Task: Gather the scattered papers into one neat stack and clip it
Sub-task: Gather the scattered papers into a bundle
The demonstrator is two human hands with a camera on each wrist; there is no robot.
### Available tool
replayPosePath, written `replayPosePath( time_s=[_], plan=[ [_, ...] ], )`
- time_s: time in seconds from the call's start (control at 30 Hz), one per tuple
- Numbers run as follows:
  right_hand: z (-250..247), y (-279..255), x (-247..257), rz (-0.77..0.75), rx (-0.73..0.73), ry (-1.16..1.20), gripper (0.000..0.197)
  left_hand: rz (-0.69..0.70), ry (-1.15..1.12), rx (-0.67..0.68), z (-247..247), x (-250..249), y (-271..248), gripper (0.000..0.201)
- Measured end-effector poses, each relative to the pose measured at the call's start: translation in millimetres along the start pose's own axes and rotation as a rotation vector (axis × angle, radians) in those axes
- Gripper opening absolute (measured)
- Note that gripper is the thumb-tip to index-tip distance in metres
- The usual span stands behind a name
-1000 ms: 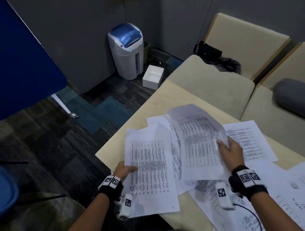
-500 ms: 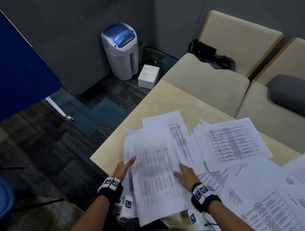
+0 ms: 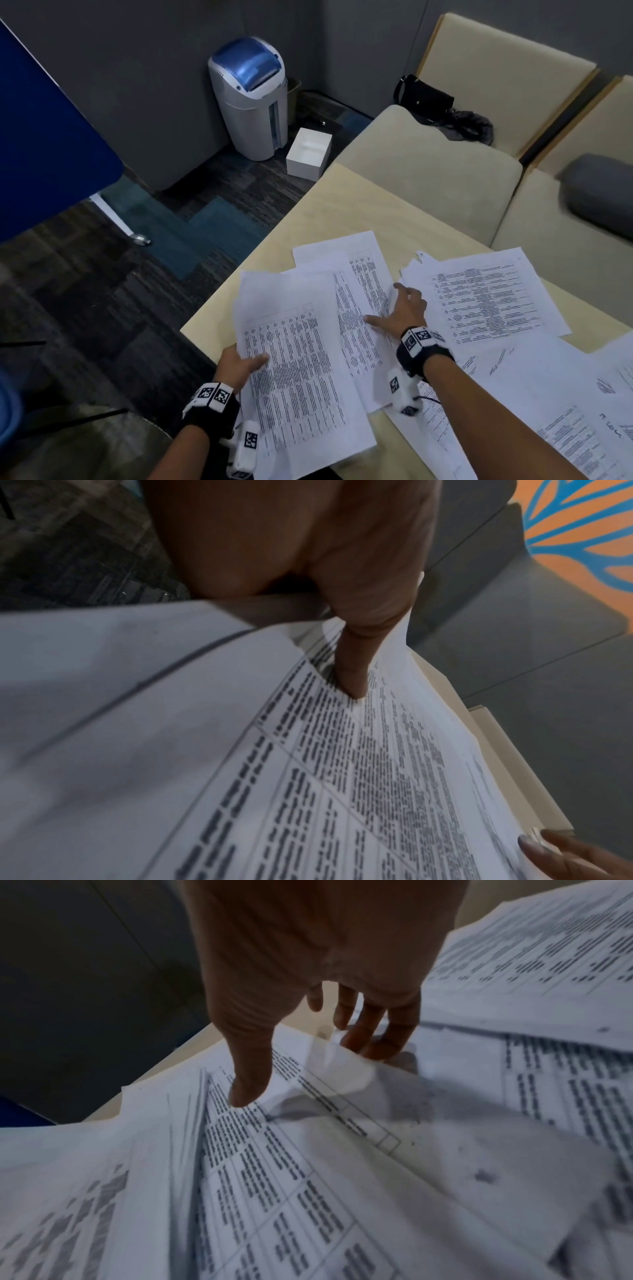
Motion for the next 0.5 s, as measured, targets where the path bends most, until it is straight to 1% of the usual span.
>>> replayPosePath(
  time_s=[0.1, 0.17, 0.2, 0.27, 0.33, 0.37, 0.43, 0.5],
  plan=[
    [12.2, 1.9, 16.6, -0.035, 0.022, 0.142, 0.120, -0.001, -0.015, -0.002, 0.5, 1.2, 1.5, 0.045],
    [22.1, 0.7, 25.6, -0.039, 0.067, 0.223, 0.118, -0.013, -0.028, 0.011, -0.2, 3.2, 3.1, 0.044],
    [27.8, 0.4, 29.4, -0.051, 0.097, 0.209, 0.110, -0.016, -0.033, 0.016, -0.1, 2.8, 3.6, 0.044],
    [40.1, -1.4, 34.3, -0.102, 0.163, 0.135, 0.084, -0.026, -0.049, 0.029, -0.6, 3.1, 3.3, 0.043],
    [40.6, -4.1, 33.9, -0.138, 0.187, 0.067, 0.065, -0.047, -0.072, 0.039, -1.6, 3.8, 3.9, 0.042],
    [34.1, -5.0, 31.3, -0.136, 0.175, 0.043, 0.061, -0.062, -0.083, 0.043, -1.5, 2.7, 3.6, 0.040],
    [8.9, -6.5, 22.9, -0.124, 0.102, 0.073, 0.062, -0.091, -0.130, 0.051, -0.3, 1.7, 4.5, 0.038],
    [-30.6, -12.6, 16.1, -0.147, -0.011, 0.227, 0.058, -0.133, -0.195, 0.044, 2.6, -1.3, 6.1, 0.035]
  ],
)
Point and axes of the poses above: each hand's wrist, its own y-axis towards the middle knuckle, its own z-axis out of the palm, x = y × z, the point moved 4 cm from there along y, towards the middle knuckle, and after that the axes turned 6 degrees about -y, right-handed, at the moved point
